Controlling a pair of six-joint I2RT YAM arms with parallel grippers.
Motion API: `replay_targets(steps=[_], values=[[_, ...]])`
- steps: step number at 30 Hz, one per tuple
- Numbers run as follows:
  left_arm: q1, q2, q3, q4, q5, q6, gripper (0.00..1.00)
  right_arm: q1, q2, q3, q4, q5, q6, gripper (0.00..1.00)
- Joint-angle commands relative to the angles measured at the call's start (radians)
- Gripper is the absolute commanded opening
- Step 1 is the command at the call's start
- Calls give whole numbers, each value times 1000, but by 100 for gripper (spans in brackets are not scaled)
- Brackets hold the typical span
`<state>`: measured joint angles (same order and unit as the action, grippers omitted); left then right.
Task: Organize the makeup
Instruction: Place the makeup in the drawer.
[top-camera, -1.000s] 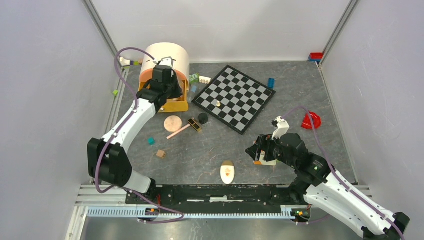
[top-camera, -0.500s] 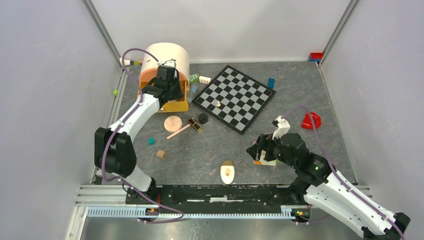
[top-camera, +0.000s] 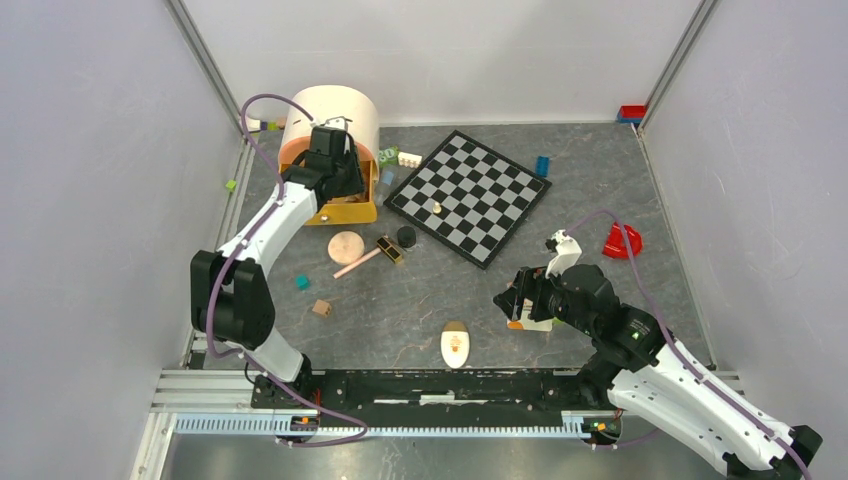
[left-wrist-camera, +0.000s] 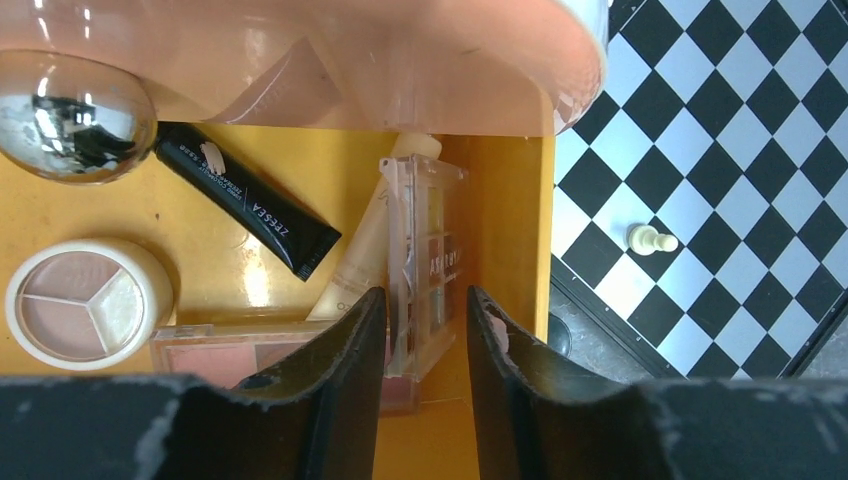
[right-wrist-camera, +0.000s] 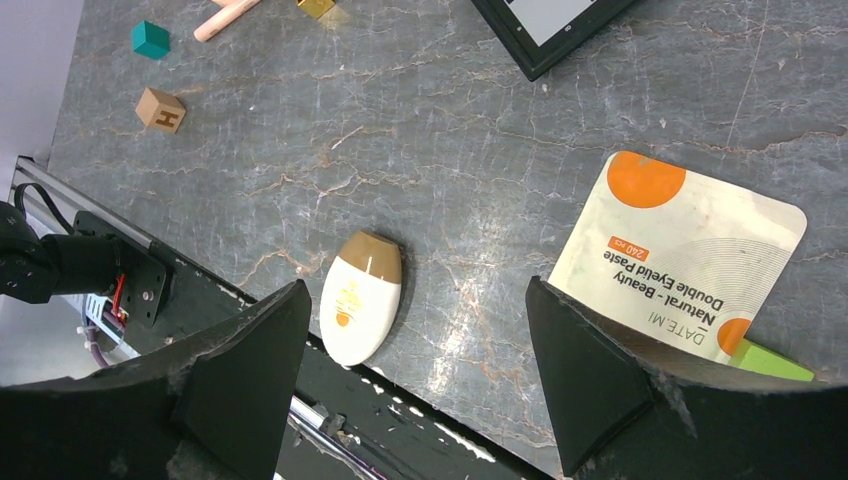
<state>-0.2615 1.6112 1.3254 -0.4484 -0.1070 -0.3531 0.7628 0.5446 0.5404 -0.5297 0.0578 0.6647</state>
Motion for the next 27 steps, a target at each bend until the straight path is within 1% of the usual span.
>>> replay_targets(steps=[1,8,11,14,16,19,27], values=[[11,6,43,-2,19,38,43,-4,0,49,5,19,-12,86],[29,-2,47,-10,10,53,48,-3,4,50,6,16,-14,86],[34,-6,53,-17,-4,66,53,-3,4,48,8,16,-13,86],[38,-12,52,-21,-21,76,61,-4,5,44,11,15,-11,86],[41,-14,53,-24,-33,80,64,-3,4,43,13,14,-11,86],[45,-16,52,-25,-47,82,66,-3,3,43,11,14,-10,86],[53,-36,49,-33,-112,91,66,-3,-2,43,8,16,-10,86]])
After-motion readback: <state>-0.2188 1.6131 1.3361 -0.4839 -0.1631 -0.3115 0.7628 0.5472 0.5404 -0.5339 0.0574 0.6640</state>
